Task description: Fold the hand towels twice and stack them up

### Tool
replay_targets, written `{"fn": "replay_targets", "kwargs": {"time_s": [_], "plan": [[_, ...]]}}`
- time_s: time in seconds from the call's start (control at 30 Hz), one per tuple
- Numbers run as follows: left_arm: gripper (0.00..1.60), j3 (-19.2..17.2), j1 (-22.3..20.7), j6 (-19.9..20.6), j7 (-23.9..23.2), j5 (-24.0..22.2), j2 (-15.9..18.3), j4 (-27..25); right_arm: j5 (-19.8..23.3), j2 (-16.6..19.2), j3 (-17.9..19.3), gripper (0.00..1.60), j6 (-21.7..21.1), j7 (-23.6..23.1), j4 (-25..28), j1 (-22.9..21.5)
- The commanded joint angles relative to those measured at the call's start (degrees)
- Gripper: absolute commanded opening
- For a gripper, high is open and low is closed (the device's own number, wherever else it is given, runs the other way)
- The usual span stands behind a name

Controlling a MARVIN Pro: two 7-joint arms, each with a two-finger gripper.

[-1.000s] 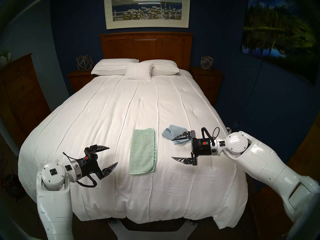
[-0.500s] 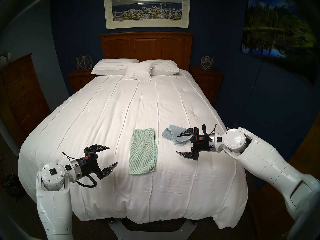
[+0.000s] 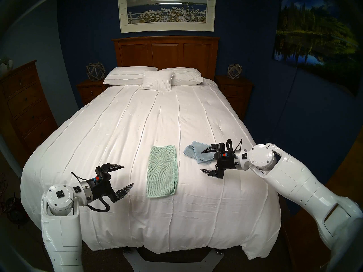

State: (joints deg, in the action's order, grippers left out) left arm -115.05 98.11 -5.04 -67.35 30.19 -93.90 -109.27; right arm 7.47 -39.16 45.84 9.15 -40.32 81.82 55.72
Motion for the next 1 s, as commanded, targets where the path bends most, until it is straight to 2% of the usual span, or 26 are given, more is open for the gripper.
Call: {"fn": "replay_targets", "kwargs": {"time_s": [0.0, 0.43, 0.67, 0.97], "plan": [[1.6, 0.07, -0.05, -0.12, 0.12, -0.56, -0.01, -1.1, -1.13, -1.8, -0.01, 1.6, 0.82, -0.18, -0.82, -2.08], [1.6, 0.06, -0.08, -0.16, 0.1, -0.54, -0.01, -1.07, -5.18, -4.41, 0.66, 1.6, 2.28, 2.59, -4.23, -3.62], [1.6, 0.06, -0.05, -0.14, 0.11, -0.56, -0.02, -1.1, -6.77, -5.2, -0.1, 1.6, 2.64, 0.49, -6.79, -4.81], [1.6, 0.06, -0.06, -0.15, 0.11, -0.56, -0.02, -1.09, -7.69, -5.48, 0.74, 1.6, 4.39, 2.13, -7.39, -3.9]]}}
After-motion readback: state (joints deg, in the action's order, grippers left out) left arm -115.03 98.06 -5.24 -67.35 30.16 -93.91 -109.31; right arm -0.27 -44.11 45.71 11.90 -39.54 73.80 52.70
